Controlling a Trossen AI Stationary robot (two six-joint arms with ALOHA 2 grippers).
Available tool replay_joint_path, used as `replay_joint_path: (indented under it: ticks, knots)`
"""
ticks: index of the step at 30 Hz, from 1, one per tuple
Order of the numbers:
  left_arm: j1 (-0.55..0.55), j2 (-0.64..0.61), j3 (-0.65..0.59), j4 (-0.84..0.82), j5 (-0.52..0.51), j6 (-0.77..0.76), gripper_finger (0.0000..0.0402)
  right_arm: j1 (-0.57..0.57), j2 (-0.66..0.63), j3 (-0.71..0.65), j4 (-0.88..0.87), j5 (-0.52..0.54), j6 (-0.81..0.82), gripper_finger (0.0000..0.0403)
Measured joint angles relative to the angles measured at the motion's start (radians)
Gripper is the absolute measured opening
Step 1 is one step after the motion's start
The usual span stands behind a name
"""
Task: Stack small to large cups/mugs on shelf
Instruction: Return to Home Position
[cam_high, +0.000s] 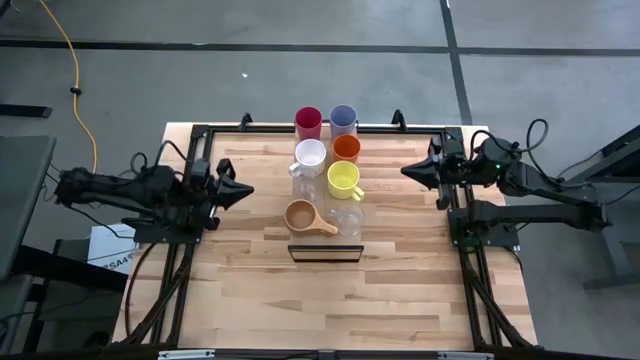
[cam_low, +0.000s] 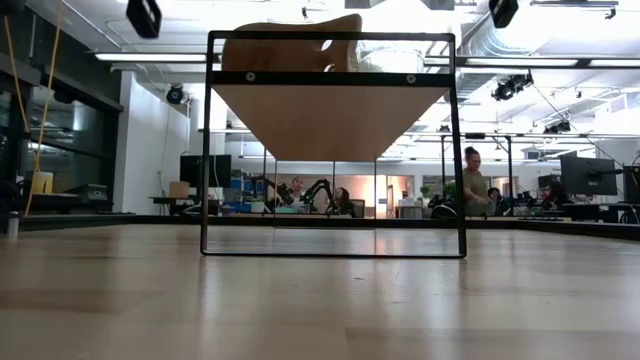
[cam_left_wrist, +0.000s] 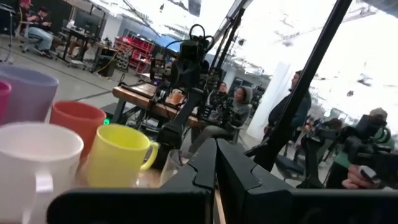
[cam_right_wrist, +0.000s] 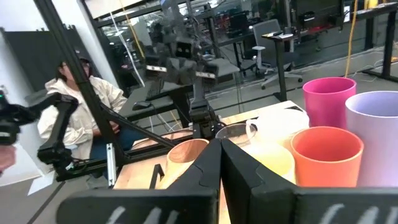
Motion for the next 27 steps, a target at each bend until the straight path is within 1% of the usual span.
replay_joint_path:
  ticks: [5, 10, 15, 18, 24, 27]
  knots:
    - [0.0, -0.055, -0.149, 0.107, 0.0, -0.042, 0.0, 0.0, 0.0, 0.0, -0.009, -0.045, 0.009, 0.0]
    - [0.0, -0.128, -0.257, 0.137, -0.009, -0.069, 0.0, 0.0, 0.0, 0.0, -0.033, -0.05, 0.124, 0.0]
    - [0.004, -0.217, -0.319, 0.13, -0.014, -0.07, 0.0, 0.0, 0.0, 0.0, -0.039, -0.053, 0.125, 0.0]
    - [0.039, -0.275, -0.34, 0.079, -0.003, -0.077, 0.0, 0.0, 0.0, 0.0, -0.039, -0.053, 0.124, 0.0]
    - [0.139, -0.389, -0.366, 0.0, 0.093, -0.096, 0.0, 0.0, 0.0, 0.0, -0.039, -0.053, 0.124, 0.0]
    - [0.17, -0.44, -0.397, -0.019, 0.124, -0.129, 0.0, 0.0, 0.0, 0.0, -0.039, -0.053, 0.124, 0.0]
